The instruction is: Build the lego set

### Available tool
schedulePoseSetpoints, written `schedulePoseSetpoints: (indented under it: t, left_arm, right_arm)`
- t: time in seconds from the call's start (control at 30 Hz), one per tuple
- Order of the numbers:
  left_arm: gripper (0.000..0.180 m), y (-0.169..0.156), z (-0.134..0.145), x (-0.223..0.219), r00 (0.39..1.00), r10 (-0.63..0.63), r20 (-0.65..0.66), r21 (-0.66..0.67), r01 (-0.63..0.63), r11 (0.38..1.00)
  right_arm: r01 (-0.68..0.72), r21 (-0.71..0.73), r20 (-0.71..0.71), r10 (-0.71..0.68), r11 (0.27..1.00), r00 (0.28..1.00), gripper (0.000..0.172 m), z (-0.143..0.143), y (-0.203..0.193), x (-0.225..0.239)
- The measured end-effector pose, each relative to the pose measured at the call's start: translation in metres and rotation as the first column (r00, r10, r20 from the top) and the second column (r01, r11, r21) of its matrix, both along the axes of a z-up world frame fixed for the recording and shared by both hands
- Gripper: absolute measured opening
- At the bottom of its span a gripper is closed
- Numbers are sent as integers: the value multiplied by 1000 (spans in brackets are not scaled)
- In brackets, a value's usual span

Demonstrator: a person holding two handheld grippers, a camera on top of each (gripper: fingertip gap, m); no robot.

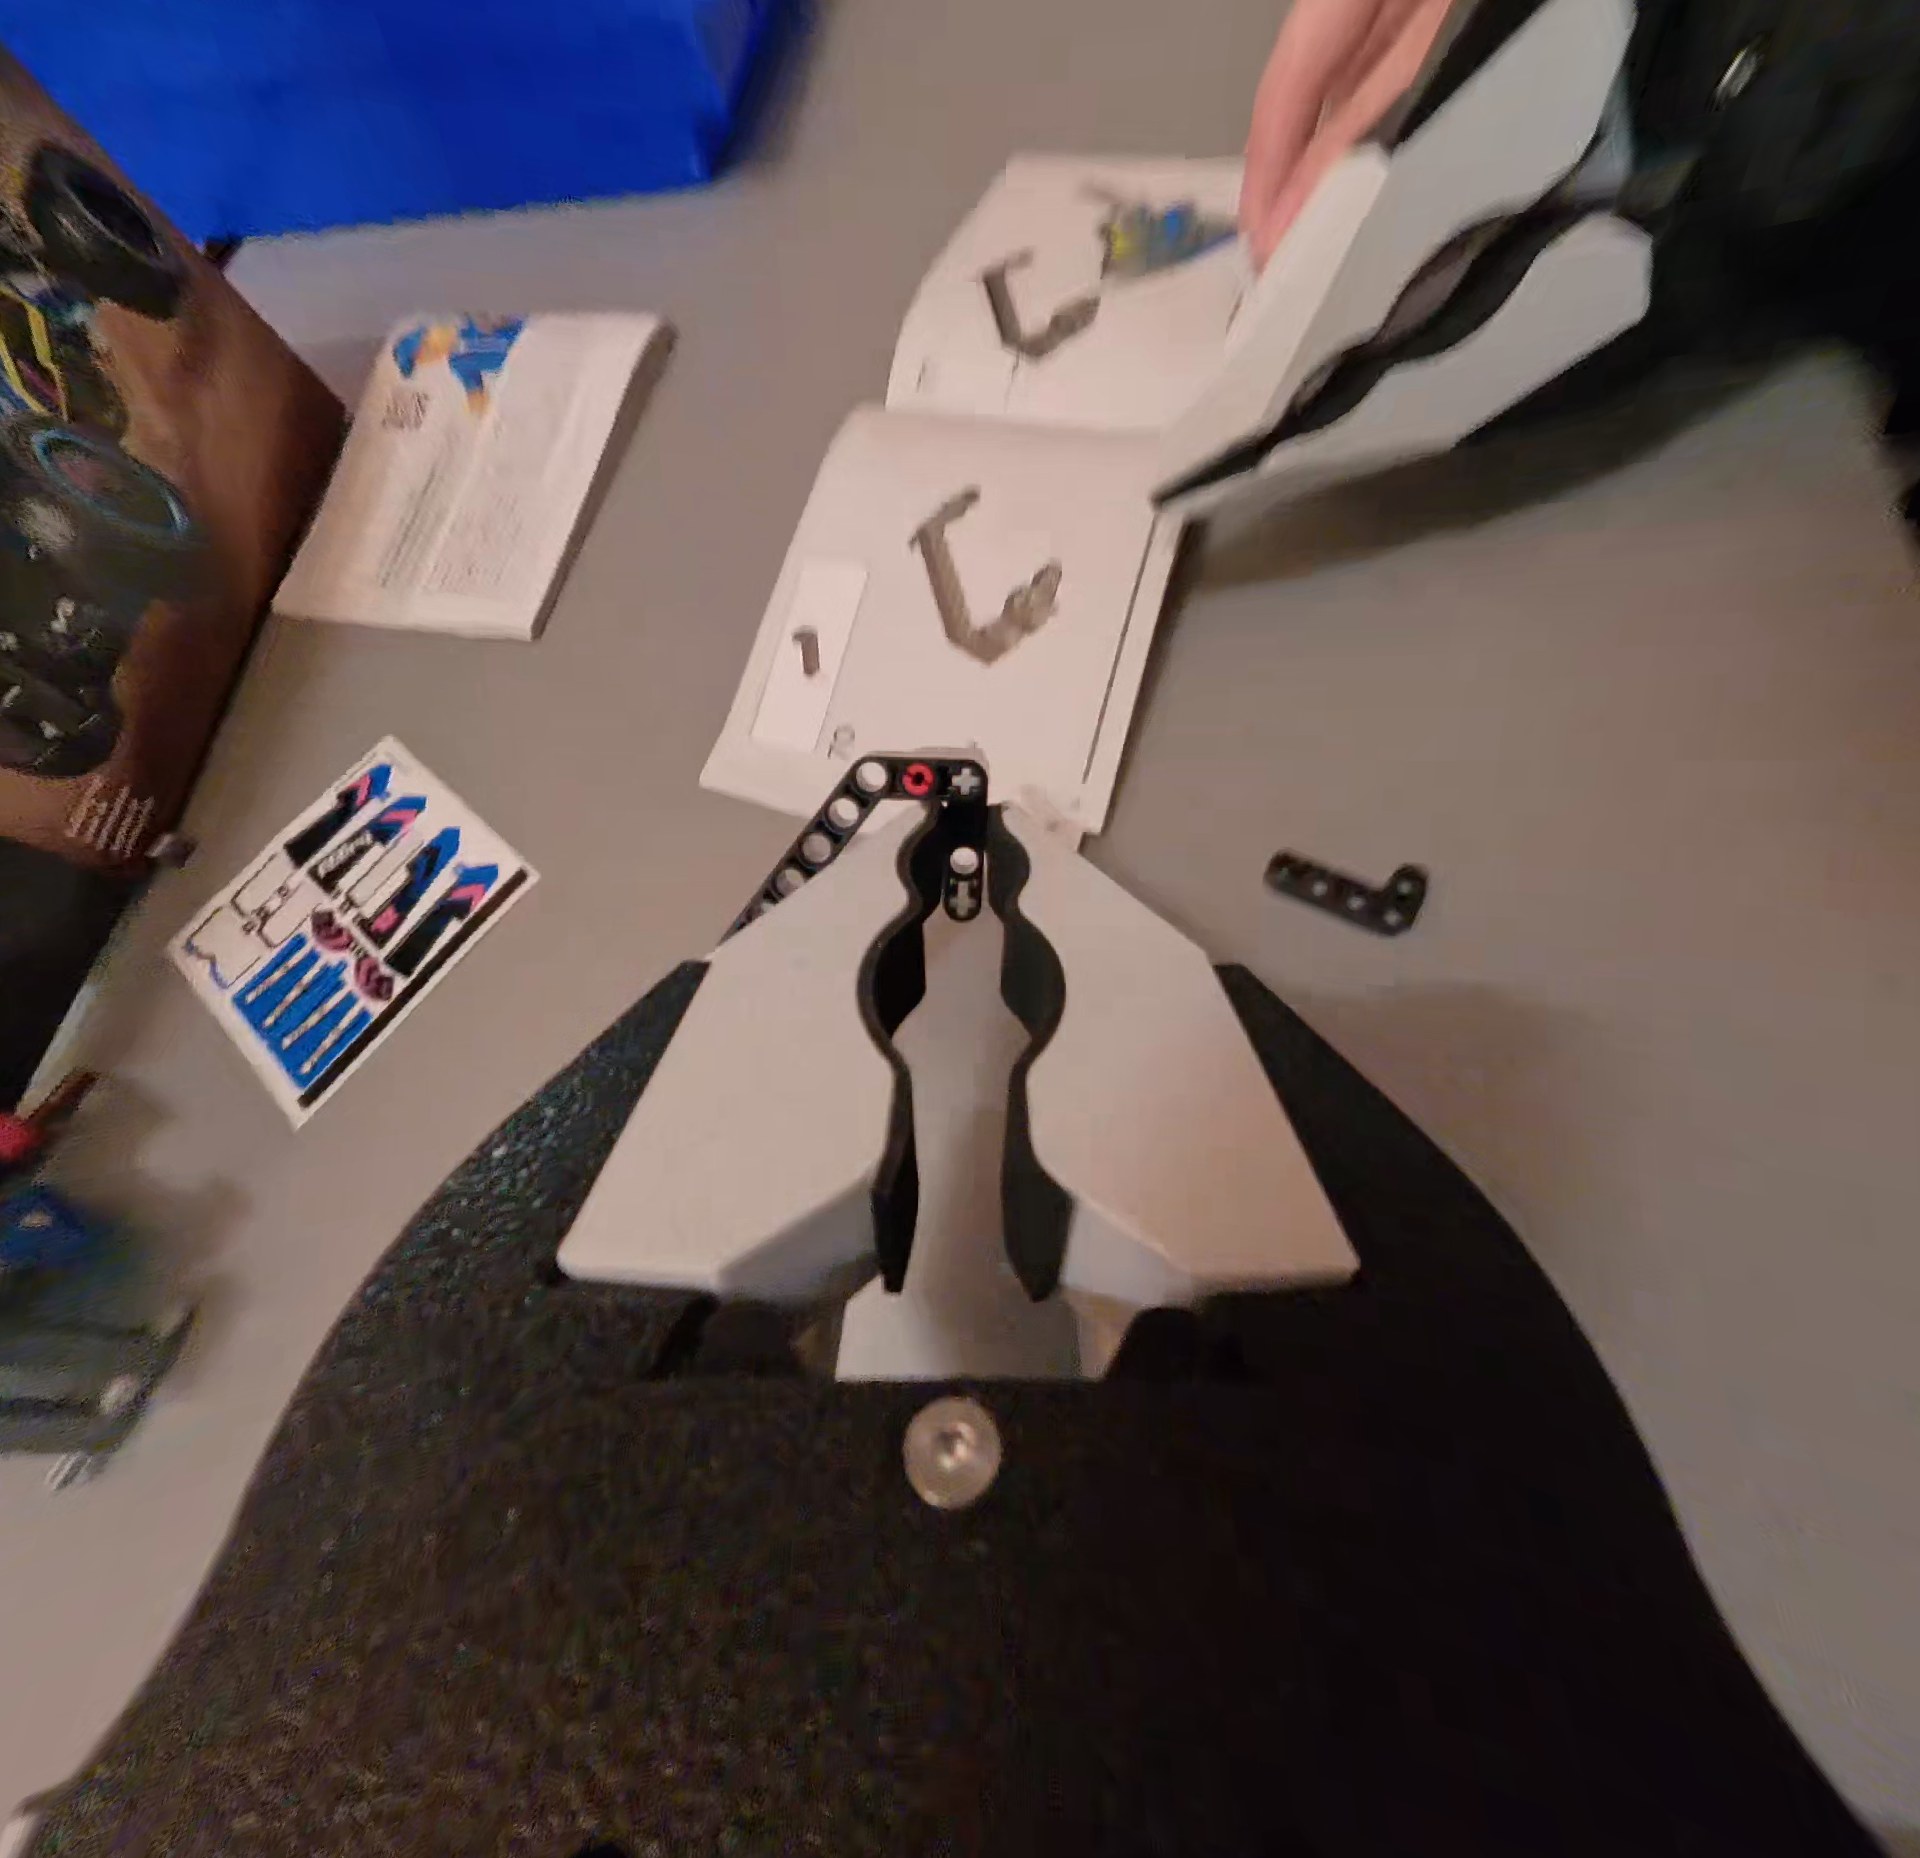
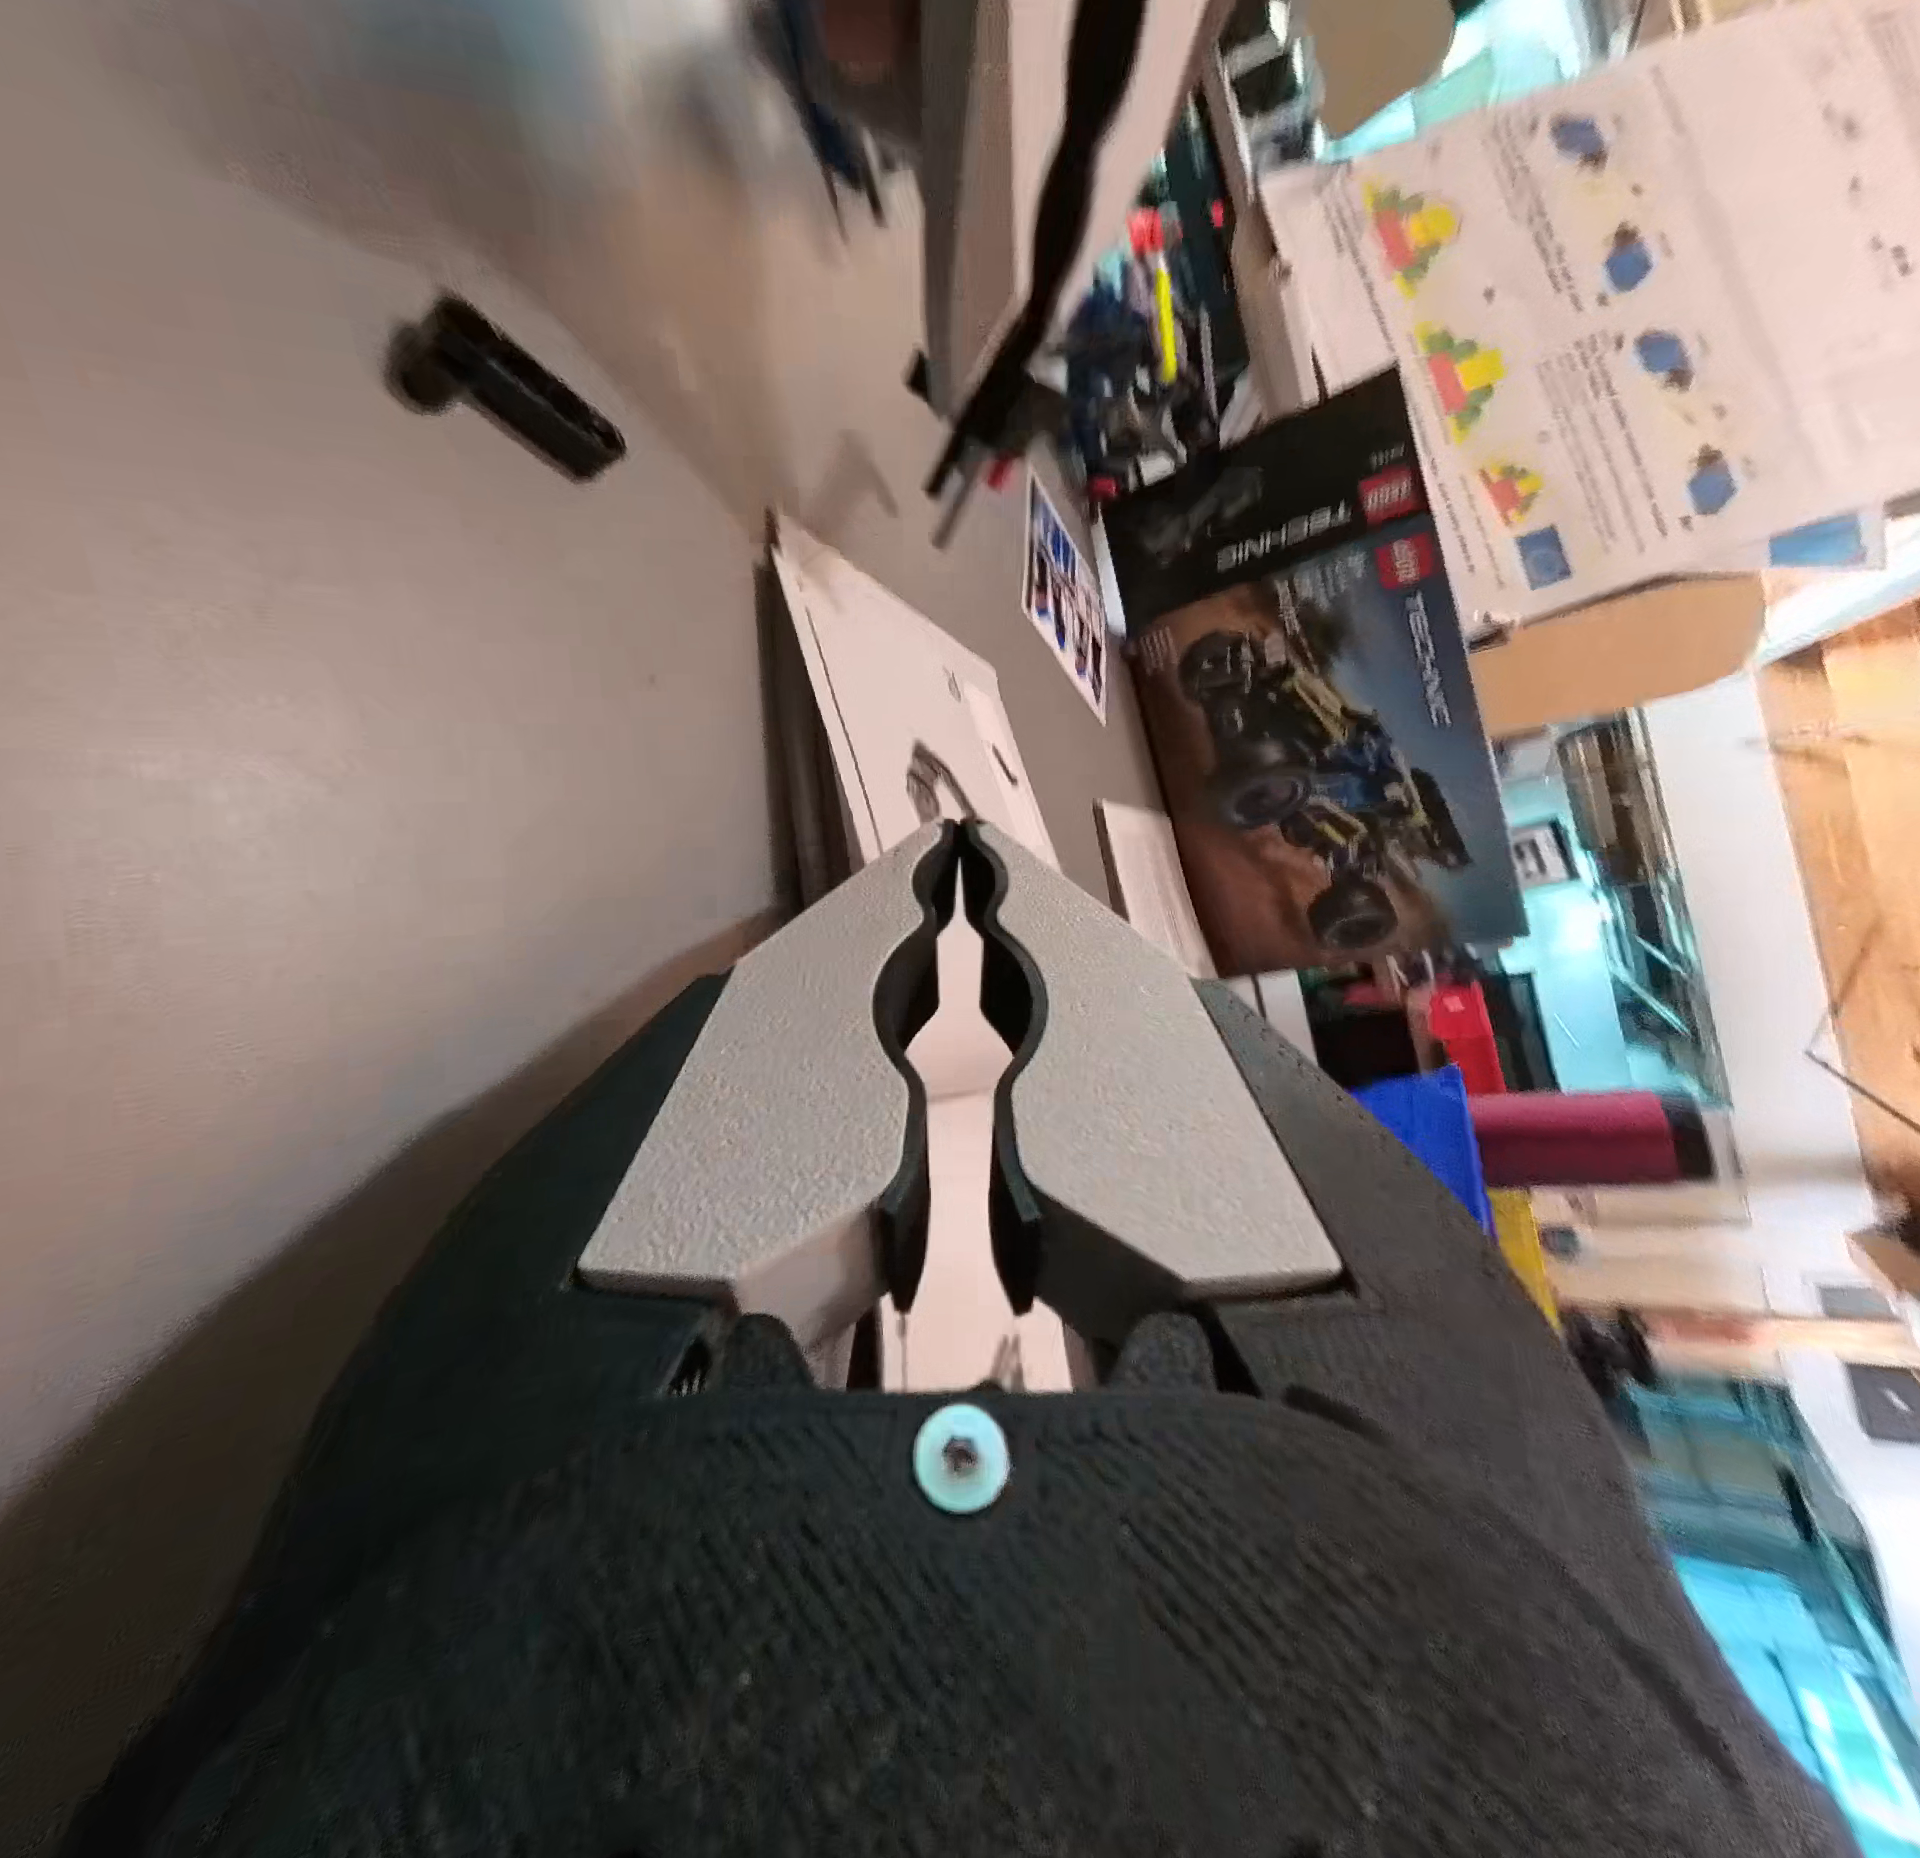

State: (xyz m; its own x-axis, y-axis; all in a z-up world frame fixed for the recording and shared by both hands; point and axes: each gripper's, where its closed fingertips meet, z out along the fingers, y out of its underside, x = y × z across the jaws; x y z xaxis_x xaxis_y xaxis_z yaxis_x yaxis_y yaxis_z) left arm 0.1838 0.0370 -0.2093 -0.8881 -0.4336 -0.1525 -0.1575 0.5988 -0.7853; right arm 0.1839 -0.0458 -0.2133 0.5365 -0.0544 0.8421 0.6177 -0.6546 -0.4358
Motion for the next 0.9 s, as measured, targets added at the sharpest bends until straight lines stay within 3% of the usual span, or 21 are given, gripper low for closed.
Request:
schedulePoseSetpoints:
  t: [0.1,0.23,0.3,0.43,0.53,0.6,0.67,0.73,0.9]
  left_arm:
    - [4,5,-16,1,997,25,-73,41,-23,999]
    - [4,5,-23,5,988,90,-126,17,-89,996]
    - [7,10,-27,7,985,124,-116,56,-118,991]
    - [28,25,-28,4,973,199,-114,113,-187,976]
    - [40,40,-12,-6,950,300,-87,111,-290,951]
    - [38,25,14,-15,967,255,-6,38,-255,966]
    - [25,-9,32,-28,991,112,71,-21,-111,994]
    - [20,-32,23,-29,998,31,58,11,-32,999]
    - [7,-63,-7,-14,993,1,-116,16,0,1000]
  right_arm:
    - [155,-66,45,-152,986,987,0,-7,-16,23]
    - [176,-148,-43,-184,973,982,0,-25,-19,22]
    - [231,-210,8,-234,950,972,0,-28,-31,25]
    - [266,-192,-75,-285,945,956,0,-31,-41,23]
    - [303,-163,-48,-315,939,948,0,-19,-47,28]
    - [352,-117,-60,-360,929,931,0,-6,-58,38]
    - [407,-102,-73,-415,908,907,0,-1,-76,53]
    - [466,-113,-48,-474,877,879,0,1,-98,72]
    - [466,-197,-128,-494,863,860,0,-24,-116,81]
